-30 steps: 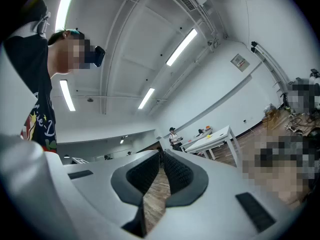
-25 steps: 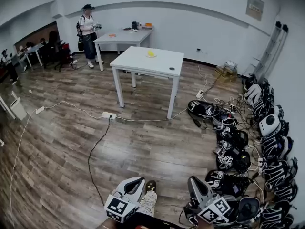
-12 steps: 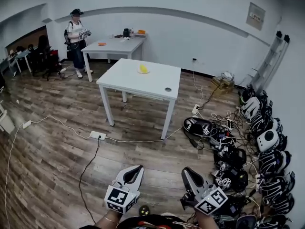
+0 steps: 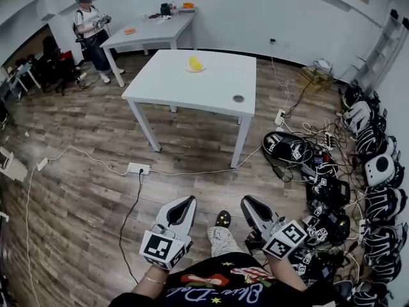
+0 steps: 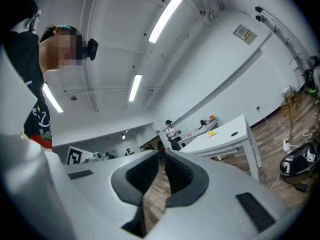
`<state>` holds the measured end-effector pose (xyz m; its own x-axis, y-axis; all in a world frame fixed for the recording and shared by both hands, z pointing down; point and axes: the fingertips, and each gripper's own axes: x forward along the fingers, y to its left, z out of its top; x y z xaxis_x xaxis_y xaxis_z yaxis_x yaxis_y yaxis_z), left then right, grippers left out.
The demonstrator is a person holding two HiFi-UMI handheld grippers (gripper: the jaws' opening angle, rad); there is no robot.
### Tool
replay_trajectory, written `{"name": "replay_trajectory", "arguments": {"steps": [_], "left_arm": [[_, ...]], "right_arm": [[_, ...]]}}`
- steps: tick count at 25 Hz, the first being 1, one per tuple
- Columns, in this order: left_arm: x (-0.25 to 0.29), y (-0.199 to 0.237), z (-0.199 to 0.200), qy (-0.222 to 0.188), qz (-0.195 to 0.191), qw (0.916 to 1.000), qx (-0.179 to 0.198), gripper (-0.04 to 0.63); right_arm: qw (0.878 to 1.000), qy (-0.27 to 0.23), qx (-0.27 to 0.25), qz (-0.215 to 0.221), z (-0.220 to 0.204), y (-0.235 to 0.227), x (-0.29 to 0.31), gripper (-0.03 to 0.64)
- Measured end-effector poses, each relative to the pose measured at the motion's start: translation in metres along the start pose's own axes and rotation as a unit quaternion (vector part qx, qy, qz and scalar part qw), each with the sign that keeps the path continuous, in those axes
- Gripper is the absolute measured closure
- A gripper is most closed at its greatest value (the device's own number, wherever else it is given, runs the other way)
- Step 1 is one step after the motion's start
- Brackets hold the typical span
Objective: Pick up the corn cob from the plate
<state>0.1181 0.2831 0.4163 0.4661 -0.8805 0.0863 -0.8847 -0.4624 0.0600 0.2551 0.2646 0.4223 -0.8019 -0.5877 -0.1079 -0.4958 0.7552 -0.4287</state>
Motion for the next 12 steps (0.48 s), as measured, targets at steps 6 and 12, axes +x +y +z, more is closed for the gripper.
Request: {"name": "replay_trajectory", "arguments": {"steps": [6, 12], "left_arm": [[0.121, 0.089, 0.041, -0.012, 0.032, 0.9994, 0.009, 0.597], [0.200, 0.162, 0.060, -0.013, 0.054, 0.9983, 0.020, 0.597]], "right_arm": [[0.998, -0.008, -0.018, 0.055, 0.067, -0.093, 0.129, 0.600], [0.996, 0.011, -0.004, 0.093, 0.094, -0.163, 0.229, 0.598]]}}
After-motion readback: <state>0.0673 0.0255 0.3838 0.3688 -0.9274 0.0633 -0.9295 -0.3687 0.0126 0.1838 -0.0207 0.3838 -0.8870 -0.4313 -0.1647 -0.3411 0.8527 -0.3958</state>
